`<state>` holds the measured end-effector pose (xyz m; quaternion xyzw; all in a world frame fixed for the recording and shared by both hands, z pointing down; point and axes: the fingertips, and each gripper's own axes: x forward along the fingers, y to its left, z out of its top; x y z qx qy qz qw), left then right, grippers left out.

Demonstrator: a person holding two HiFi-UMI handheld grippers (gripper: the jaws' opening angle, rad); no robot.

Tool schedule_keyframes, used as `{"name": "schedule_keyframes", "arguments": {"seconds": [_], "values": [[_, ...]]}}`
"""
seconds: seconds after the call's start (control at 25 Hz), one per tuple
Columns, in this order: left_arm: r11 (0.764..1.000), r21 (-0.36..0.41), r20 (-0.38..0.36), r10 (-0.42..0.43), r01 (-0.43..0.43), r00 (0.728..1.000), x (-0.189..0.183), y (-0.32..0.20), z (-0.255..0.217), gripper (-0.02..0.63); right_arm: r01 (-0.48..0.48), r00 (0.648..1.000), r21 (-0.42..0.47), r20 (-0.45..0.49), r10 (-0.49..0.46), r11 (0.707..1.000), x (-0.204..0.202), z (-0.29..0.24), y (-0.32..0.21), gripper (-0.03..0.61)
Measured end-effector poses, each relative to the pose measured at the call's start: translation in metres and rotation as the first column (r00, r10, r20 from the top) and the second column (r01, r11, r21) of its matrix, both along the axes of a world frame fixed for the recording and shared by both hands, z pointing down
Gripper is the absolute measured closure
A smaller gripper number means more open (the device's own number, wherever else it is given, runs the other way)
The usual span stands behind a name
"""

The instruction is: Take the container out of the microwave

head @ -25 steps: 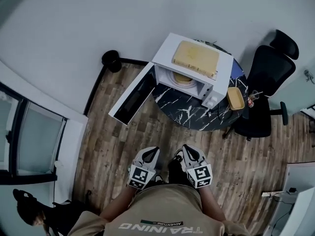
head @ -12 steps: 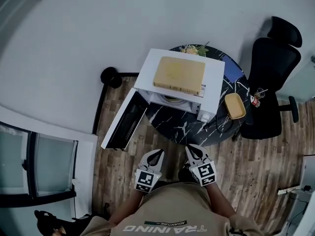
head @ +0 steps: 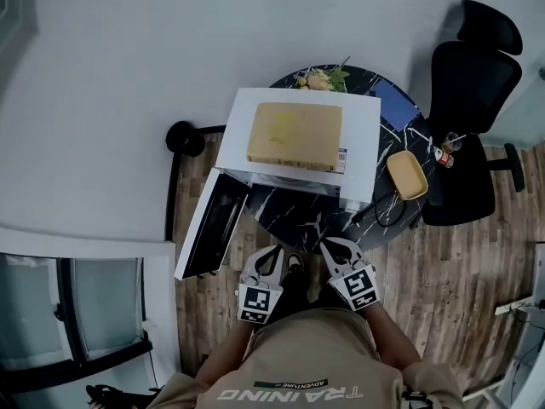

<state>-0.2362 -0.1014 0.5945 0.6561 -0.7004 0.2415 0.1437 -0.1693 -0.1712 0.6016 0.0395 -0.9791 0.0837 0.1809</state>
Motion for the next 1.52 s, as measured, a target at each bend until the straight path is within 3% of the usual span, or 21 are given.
{"name": "schedule_keyframes", "arguments": {"seconds": [0.4,0.64,0.8,1.0,1.12,1.32,1.52], "values": [[0.985,-0.001,-0.015,0.175,-0.175,0.984,-0.043,-0.031,0.016,0.606,-0.152,0.987,0.051,-0.048,0.154,0.987,-0.018,-0.013,-0.013,0.571],[0.948,-0.025,0.069,0.318,-0.317,0.946,-0.065,-0.066,0.023,0.606,-0.269,0.961,0.082,-0.041,0.273,0.96,-0.035,-0.025,-0.026,0.571],[0.929,-0.055,0.095,0.371,-0.367,0.924,-0.076,-0.09,0.037,0.606,-0.366,0.93,0.021,-0.037,0.367,0.93,-0.038,-0.021,-0.028,0.571],[0.913,-0.089,0.159,0.408,-0.399,0.899,-0.085,-0.118,0.052,0.606,-0.369,0.928,0.043,-0.031,0.371,0.928,-0.035,-0.014,-0.024,0.571],[0.908,-0.133,0.205,0.418,-0.398,0.885,-0.09,-0.128,0.064,0.606,-0.391,0.92,-0.007,-0.026,0.391,0.92,-0.028,-0.011,-0.026,0.571],[0.881,-0.236,0.278,0.466,-0.41,0.84,-0.092,-0.147,0.085,0.604,-0.395,0.919,0.035,-0.005,0.395,0.918,-0.017,-0.027,-0.036,0.571],[0.848,-0.317,0.353,0.52,-0.424,0.778,-0.099,-0.164,0.103,0.595,-0.418,0.909,-0.006,-0.002,0.418,0.909,-0.002,-0.022,-0.037,0.571]]}}
